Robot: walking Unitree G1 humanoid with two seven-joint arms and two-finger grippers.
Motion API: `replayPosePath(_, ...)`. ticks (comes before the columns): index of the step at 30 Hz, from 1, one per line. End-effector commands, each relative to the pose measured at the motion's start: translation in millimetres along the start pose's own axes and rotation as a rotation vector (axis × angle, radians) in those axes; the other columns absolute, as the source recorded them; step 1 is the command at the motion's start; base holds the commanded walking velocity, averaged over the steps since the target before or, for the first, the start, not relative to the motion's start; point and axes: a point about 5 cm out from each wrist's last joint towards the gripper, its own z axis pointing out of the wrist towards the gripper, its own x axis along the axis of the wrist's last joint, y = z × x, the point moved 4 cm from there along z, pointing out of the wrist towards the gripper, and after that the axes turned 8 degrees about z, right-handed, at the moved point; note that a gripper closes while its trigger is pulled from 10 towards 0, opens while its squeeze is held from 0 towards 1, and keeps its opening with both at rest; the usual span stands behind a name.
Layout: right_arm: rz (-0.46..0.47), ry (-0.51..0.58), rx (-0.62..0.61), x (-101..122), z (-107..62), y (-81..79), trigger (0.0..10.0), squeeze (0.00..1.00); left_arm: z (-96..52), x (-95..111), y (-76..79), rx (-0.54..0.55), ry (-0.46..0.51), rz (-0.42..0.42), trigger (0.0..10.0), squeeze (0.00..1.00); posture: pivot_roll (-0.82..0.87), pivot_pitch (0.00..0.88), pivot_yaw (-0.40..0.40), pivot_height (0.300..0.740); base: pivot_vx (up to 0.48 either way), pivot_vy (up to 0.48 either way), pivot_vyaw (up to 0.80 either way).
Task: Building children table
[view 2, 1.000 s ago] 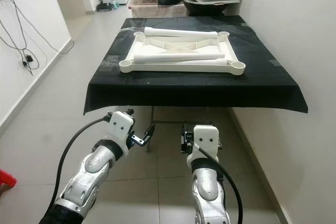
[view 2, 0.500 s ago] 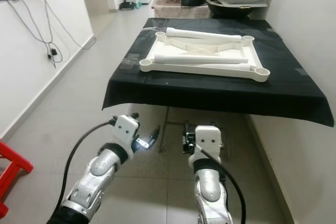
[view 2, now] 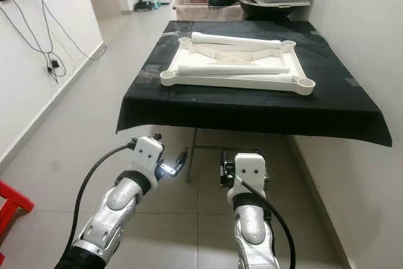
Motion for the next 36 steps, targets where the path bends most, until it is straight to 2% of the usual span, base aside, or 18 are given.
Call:
replayPosePath(1,0.003,0.017,0.018,3.5,-0.5,-4.2,10.0,0.0,-0.6,-0.3,-3.4,0.014,0.005,0.012,10.0,0.0,0.08,0.0,-0.019,0.74,0.0,0.0,0.0)
replayPosePath(13,0.019,0.014,-0.002,2.9,0.3,0.8,10.0,0.0,0.1,3.3,-0.9,0.004,0.02,0.014,10.0,0.0,0.08,0.0,-0.02,0.74,0.26,0.0,0.13)
replayPosePath(36,0.014,0.032,0.012,6.0,2.0,-3.2,10.0,0.0,1.3,6.9,-4.4,0.012,0.037,0.023,10.0,0.0,0.09,0.0,-0.022,0.74,0.31,0.0,0.0)
